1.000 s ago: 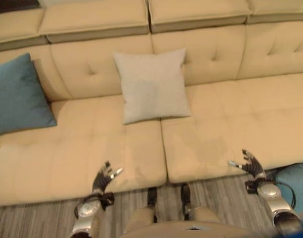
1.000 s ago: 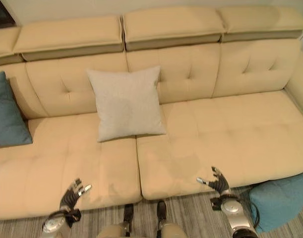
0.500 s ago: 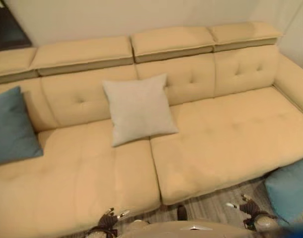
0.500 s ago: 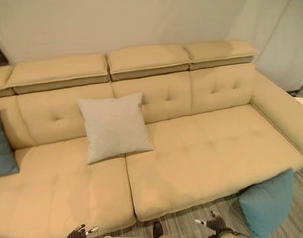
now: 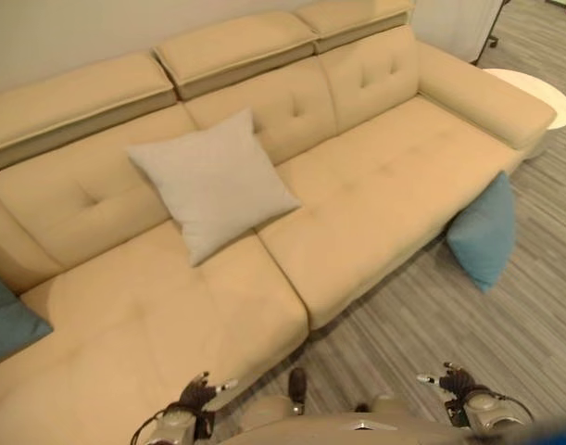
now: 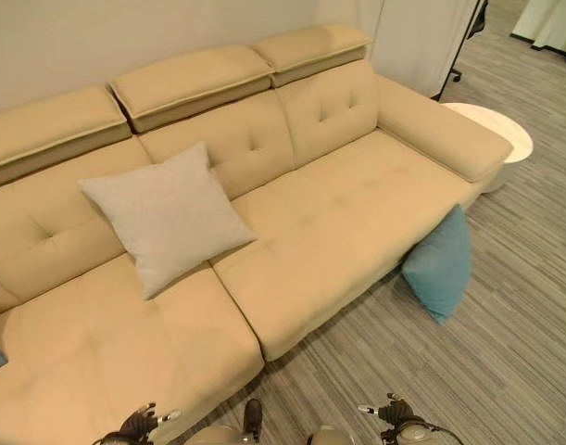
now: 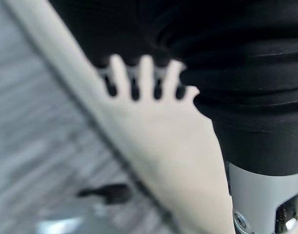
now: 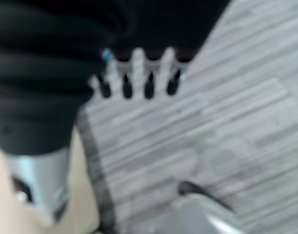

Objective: Pick up all the scattered cushions and arrange them neatly on the sofa.

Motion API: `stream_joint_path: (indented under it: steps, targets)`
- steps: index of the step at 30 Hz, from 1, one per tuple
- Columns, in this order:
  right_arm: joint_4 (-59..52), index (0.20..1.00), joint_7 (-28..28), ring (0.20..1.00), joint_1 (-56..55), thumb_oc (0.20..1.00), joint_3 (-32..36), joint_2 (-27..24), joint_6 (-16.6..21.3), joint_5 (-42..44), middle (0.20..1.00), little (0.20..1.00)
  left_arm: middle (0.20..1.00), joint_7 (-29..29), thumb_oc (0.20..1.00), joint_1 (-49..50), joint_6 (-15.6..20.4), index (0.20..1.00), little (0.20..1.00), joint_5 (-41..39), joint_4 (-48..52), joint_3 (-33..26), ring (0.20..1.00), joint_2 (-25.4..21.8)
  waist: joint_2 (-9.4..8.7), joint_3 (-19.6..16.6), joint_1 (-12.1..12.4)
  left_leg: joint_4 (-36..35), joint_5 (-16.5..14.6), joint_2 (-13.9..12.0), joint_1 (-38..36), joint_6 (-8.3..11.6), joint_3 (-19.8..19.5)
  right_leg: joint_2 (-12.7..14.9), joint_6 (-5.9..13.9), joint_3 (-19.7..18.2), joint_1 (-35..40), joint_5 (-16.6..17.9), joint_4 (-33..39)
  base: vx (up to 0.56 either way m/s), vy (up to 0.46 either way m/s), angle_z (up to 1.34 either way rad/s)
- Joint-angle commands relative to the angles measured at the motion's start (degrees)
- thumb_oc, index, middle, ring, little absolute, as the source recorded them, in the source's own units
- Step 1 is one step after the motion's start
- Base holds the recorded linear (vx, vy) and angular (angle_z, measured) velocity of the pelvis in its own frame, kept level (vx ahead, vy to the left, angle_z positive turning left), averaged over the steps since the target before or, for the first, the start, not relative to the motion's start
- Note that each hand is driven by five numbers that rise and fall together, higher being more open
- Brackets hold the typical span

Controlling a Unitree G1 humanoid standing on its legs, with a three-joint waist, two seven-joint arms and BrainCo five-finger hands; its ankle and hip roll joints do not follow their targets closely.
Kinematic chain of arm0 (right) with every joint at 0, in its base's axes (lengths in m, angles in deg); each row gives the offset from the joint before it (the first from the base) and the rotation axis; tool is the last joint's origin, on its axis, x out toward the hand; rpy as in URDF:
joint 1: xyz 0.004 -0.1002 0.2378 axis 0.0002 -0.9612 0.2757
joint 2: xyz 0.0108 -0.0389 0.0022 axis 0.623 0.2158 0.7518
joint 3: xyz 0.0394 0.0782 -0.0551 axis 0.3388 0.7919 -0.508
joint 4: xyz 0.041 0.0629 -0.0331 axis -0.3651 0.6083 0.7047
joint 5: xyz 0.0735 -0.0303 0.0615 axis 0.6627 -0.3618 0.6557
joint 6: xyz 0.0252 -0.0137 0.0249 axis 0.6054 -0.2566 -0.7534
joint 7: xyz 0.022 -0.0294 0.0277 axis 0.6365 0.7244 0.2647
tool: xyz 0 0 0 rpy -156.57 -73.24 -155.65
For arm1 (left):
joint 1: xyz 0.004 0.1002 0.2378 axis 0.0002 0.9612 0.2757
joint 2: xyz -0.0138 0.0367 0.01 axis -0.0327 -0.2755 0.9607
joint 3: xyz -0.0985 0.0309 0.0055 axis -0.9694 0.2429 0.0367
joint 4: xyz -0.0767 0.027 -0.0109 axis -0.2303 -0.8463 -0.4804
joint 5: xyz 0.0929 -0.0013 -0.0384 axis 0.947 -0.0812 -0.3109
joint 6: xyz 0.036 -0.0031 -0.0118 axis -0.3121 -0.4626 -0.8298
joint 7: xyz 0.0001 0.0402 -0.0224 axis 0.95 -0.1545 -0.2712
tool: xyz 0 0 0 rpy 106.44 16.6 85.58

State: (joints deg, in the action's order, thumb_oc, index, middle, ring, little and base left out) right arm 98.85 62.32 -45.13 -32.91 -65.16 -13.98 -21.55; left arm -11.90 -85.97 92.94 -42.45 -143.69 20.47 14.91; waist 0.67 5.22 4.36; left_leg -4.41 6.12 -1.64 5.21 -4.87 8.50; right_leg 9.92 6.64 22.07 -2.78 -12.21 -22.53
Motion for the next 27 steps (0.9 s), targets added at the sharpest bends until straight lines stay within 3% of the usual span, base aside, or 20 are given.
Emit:
stream_joint_path:
  steps: [1, 5, 6, 7, 8, 13, 16, 18, 20, 22, 24, 25, 27]
  targets:
    - [-1.2, 1.000, 0.8, 1.000, -1.1, 1.000, -0.6, -1.3, 0.8, 2.7, 1.000, 1.000, 1.000, 0.1, 1.000, -3.6, 0.7, 1.000, 1.000, 1.4, -1.2, -1.7, 1.000, 0.0, -3.76, -1.4, 0.1, 2.0, -5.9, 3.5, -2.2, 4.90, -6.5, -4.8, 0.61, -6.4, 2.6, 9.3, 21.3, -0.05, -0.194, -1.40]
    - [-1.3, 1.000, 0.6, 1.000, -1.9, 1.000, -1.1, -0.8, 1.3, 4.2, 1.000, 1.000, 1.000, -0.3, 1.000, -4.4, 0.7, 1.000, 1.000, 3.2, -0.8, 0.3, 1.000, 1.0, -4.71, 0.0, -1.5, 7.3, -7.7, 2.9, -1.2, 5.69, -6.6, -6.4, -0.49, -9.6, 4.0, 10.8, 25.0, -0.05, -0.167, -0.30]
    - [-1.4, 1.000, 0.6, 1.000, -1.9, 1.000, -1.5, -0.5, 1.4, 4.2, 1.000, 1.000, 1.000, -0.4, 1.000, -4.6, 0.7, 1.000, 1.000, 3.3, -0.6, 0.6, 1.000, 1.0, -5.07, 0.4, -1.1, 9.0, -8.5, 3.2, -1.1, 5.97, -8.4, -6.9, -0.82, -10.7, 4.4, 11.1, 25.7, -0.06, -0.091, -0.39]
    - [-1.3, 1.000, 0.7, 1.000, -1.9, 1.000, -1.9, -0.4, 1.4, 4.4, 1.000, 1.000, 1.000, -0.4, 1.000, -5.1, 0.9, 1.000, 1.000, 2.9, -0.1, 1.1, 1.000, 1.1, -5.38, 1.0, -0.4, 11.0, -9.0, 4.0, -0.4, 6.27, -11.9, -7.1, -1.03, -12.0, 4.4, 11.2, 25.9, -0.12, -0.068, -0.87]
    - [-1.0, 1.000, 0.9, 1.000, -0.8, 1.000, -3.3, -0.2, 1.4, 4.9, 1.000, 1.000, 1.000, 0.5, 1.000, -7.1, 1.4, 1.000, 1.000, 1.7, 0.6, 3.5, 1.000, 1.9, -6.02, 1.9, 1.5, 12.0, -8.8, 7.4, 2.3, 7.25, -25.7, -7.5, -0.60, -17.3, 3.0, 12.8, 25.7, -0.11, -0.029, -0.96]
    - [-0.8, 1.000, 0.6, 1.000, -1.2, 1.000, -3.2, -0.1, 1.3, 4.8, 1.000, 1.000, 1.000, 0.5, 1.000, -7.1, 1.0, 1.000, 1.000, 2.6, -0.1, 4.1, 1.000, 2.4, -5.48, 0.6, 0.5, 7.7, -8.4, 5.7, -0.2, 6.79, -22.5, -7.8, -0.07, -18.4, 2.5, 13.3, 25.8, 0.00, 0.057, -1.00]
    - [-0.9, 1.000, 0.7, 1.000, -1.1, 1.000, -4.0, 0.5, 1.1, 4.4, 1.000, 1.000, 1.000, 0.5, 1.000, -7.7, 1.2, 1.000, 1.000, 4.0, 0.5, 5.6, 1.000, 2.6, -4.76, 0.3, 0.5, 5.1, -8.5, 6.0, -2.9, 4.96, -20.2, -7.4, 0.96, -21.1, 0.5, 13.8, 23.2, 0.03, 0.156, -0.75]
    - [-1.0, 1.000, 0.8, 1.000, -0.9, 1.000, -4.1, 0.8, 1.1, 4.6, 1.000, 1.000, 1.000, 0.5, 1.000, -7.7, 1.2, 1.000, 1.000, 4.2, 0.7, 5.8, 1.000, 2.4, -4.40, 1.0, 0.8, 4.9, -8.4, 5.9, -3.3, 4.30, -18.7, -7.3, 1.53, -20.4, -1.2, 13.6, 19.8, -0.03, 0.091, -1.20]
    - [-1.2, 1.000, 1.0, 1.000, -1.2, 1.000, -4.5, 1.3, 1.1, 3.6, 1.000, 1.000, 1.000, 0.7, 1.000, -7.1, 1.1, 1.000, 1.000, 4.5, 0.3, 5.2, 1.000, 2.3, -4.36, 1.7, 1.9, 3.7, -8.7, 4.6, -4.8, 4.30, -15.9, -5.9, 1.92, -13.6, -2.6, 14.1, 18.4, -0.04, -0.016, -1.22]
    - [-2.1, 1.000, 1.5, 1.000, -1.5, 1.000, -4.9, 1.5, 1.3, 2.3, 1.000, 1.000, 1.000, 0.8, 1.000, -6.1, 1.2, 1.000, 1.000, 4.0, 0.4, 3.8, 1.000, 2.0, -4.34, 2.0, 3.5, 2.2, -8.7, 3.3, -6.1, 4.90, -13.5, -4.0, 1.15, -1.8, -2.7, 13.9, 18.5, -0.01, -0.090, -1.17]
    - [-2.3, 1.000, 1.5, 1.000, -1.5, 1.000, -5.0, 1.6, 1.4, 2.3, 1.000, 1.000, 1.000, 0.9, 1.000, -5.9, 1.2, 1.000, 1.000, 3.9, 0.5, 3.4, 1.000, 1.7, -4.49, 1.9, 3.5, 2.2, -8.9, 3.0, -6.4, 5.07, -12.9, -4.0, 0.88, -0.7, -2.5, 13.6, 18.9, 0.06, -0.126, -1.04]
    - [-2.3, 1.000, 1.2, 1.000, -1.5, 1.000, -5.1, 1.6, 1.6, 3.1, 1.000, 1.000, 1.000, 1.0, 1.000, -6.0, 1.3, 1.000, 1.000, 4.1, 0.2, 3.4, 1.000, 1.5, -4.91, 1.8, 2.8, 3.0, -9.4, 2.7, -6.8, 5.43, -12.6, -5.4, -0.11, -3.2, -1.4, 12.7, 20.7, 0.13, -0.214, -0.50]
    - [-1.9, 1.000, 1.3, 1.000, -1.8, 1.000, -4.7, 1.7, 1.7, 4.0, 1.000, 1.000, 1.000, 1.0, 1.000, -5.9, 1.4, 1.000, 1.000, 3.1, -0.3, 2.6, 1.000, 1.7, -5.41, 0.9, 2.5, 3.5, -9.9, 2.4, -6.9, 6.05, -12.6, -5.7, -0.43, -3.1, -0.5, 13.0, 22.3, 0.15, -0.207, 0.11]
